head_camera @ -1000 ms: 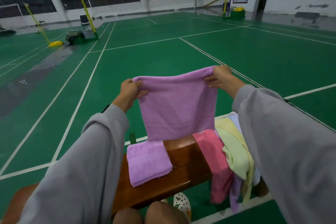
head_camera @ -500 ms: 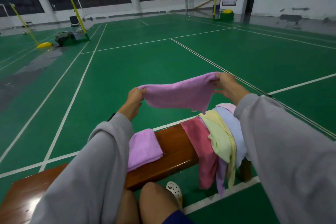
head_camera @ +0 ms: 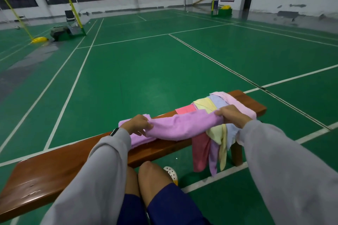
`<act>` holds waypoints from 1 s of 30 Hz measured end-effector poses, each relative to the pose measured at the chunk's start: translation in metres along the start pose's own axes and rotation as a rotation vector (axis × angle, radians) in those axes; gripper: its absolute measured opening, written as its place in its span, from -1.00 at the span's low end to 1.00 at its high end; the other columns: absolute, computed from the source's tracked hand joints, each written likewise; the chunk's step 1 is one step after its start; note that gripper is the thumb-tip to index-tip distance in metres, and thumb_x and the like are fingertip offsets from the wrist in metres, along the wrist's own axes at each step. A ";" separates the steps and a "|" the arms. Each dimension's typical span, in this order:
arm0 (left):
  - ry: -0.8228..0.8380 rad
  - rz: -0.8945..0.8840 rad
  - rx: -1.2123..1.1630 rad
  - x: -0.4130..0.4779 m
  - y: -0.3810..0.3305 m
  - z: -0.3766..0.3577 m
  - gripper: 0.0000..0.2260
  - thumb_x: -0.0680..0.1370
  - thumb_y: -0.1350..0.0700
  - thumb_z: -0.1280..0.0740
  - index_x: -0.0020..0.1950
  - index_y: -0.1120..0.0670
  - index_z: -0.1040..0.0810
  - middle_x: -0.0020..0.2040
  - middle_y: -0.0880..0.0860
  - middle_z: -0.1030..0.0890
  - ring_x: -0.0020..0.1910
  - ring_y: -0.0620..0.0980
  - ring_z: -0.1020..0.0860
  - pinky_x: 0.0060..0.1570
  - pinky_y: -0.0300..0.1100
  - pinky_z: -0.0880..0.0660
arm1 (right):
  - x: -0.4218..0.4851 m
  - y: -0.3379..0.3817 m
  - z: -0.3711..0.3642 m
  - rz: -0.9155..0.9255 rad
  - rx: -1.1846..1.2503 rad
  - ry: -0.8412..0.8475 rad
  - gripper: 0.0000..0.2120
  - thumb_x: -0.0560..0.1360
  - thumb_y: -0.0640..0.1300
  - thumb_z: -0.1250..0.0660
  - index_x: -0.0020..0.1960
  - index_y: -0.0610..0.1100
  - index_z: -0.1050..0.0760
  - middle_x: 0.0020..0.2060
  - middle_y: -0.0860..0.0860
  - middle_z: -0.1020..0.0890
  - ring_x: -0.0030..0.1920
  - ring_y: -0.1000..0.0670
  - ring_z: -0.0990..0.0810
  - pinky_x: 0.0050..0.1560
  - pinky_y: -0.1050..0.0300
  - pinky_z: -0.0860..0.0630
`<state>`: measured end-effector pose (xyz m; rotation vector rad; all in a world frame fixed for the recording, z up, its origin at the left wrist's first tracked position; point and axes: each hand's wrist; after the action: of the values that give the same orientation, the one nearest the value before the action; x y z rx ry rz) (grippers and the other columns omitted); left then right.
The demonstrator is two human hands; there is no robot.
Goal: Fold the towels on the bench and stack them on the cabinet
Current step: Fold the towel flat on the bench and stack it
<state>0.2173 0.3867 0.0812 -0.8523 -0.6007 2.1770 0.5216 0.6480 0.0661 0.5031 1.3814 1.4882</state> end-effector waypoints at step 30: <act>-0.370 0.049 0.106 0.138 0.012 -0.015 -0.74 0.63 -0.05 -0.25 -0.10 0.12 -0.53 -0.17 0.10 -0.64 -0.18 0.15 -0.63 -0.07 -0.01 -0.59 | 0.141 -0.012 -0.052 0.126 -0.781 -0.177 -0.74 0.65 0.06 -0.29 -0.14 -0.06 -0.54 -0.21 -0.06 -0.65 -0.18 -0.13 -0.62 -0.16 0.08 -0.47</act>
<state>0.1500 0.4860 0.0092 -0.4129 -0.6385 2.4082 0.4251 0.7405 -0.0030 0.2105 0.5568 1.8826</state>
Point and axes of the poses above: each hand's wrist, its own x-axis towards the middle knuckle, its own z-axis out of the back of the hand, y = z × x
